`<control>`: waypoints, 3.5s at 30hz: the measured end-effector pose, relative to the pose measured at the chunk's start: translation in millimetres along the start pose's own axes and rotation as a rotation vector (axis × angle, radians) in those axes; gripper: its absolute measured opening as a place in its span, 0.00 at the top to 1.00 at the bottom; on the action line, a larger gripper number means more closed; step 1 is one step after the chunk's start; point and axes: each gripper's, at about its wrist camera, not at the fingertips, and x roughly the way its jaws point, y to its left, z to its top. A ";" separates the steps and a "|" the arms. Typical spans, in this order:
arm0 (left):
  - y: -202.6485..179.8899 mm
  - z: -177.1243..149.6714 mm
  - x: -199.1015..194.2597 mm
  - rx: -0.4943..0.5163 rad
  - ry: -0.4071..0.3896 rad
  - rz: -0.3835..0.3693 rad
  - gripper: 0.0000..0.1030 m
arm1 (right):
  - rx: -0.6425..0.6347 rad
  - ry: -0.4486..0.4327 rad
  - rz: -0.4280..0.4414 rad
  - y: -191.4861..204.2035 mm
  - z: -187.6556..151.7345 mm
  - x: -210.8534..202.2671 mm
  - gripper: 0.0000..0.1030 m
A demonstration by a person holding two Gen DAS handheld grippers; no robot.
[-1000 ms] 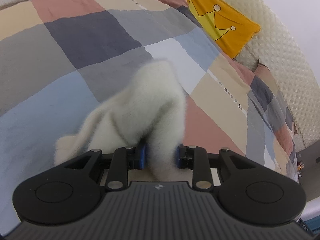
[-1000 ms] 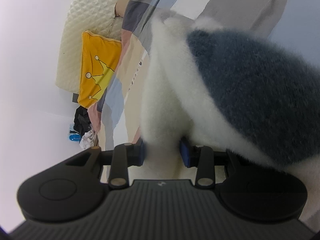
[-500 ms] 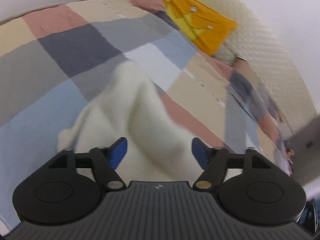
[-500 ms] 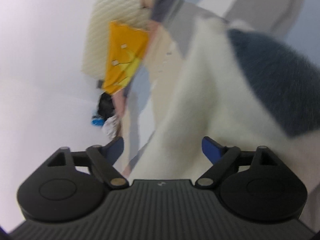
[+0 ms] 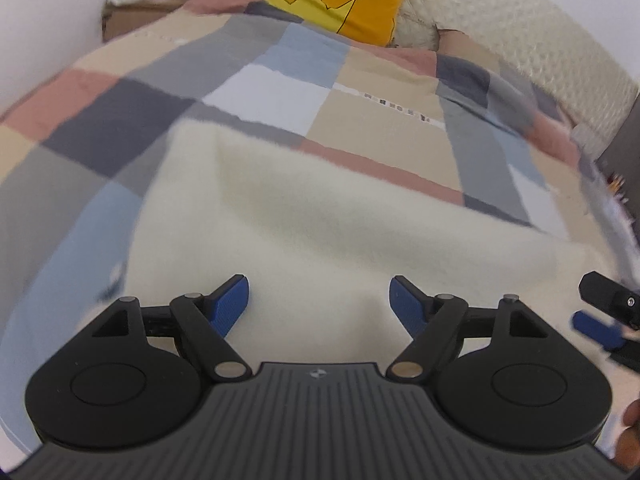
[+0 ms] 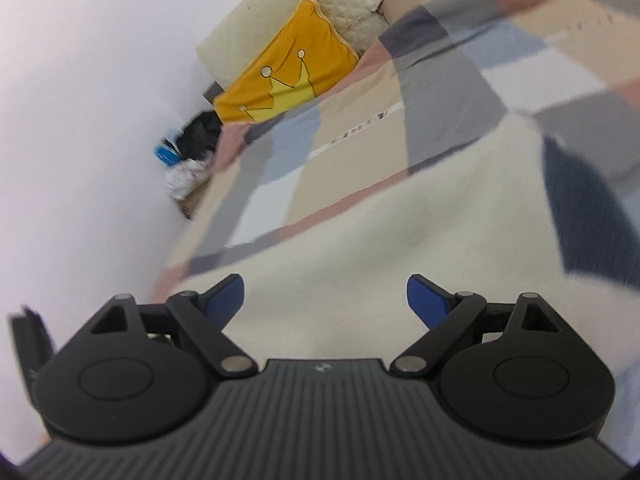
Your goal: Fold large clothes
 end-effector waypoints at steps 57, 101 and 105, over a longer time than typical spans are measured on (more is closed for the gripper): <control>20.1 -53.5 -49.0 -0.125 -0.015 -0.247 0.20 | 0.140 0.013 0.020 0.7 -46.6 -20.9 0.26; 83.4 -88.3 42.7 -0.798 0.235 -0.411 0.08 | 0.850 -0.032 0.127 -72.9 -97.0 42.5 0.10; 92.2 -84.9 48.5 -0.876 0.220 -0.417 0.08 | 0.841 -0.063 0.123 -70.8 -95.1 36.0 0.10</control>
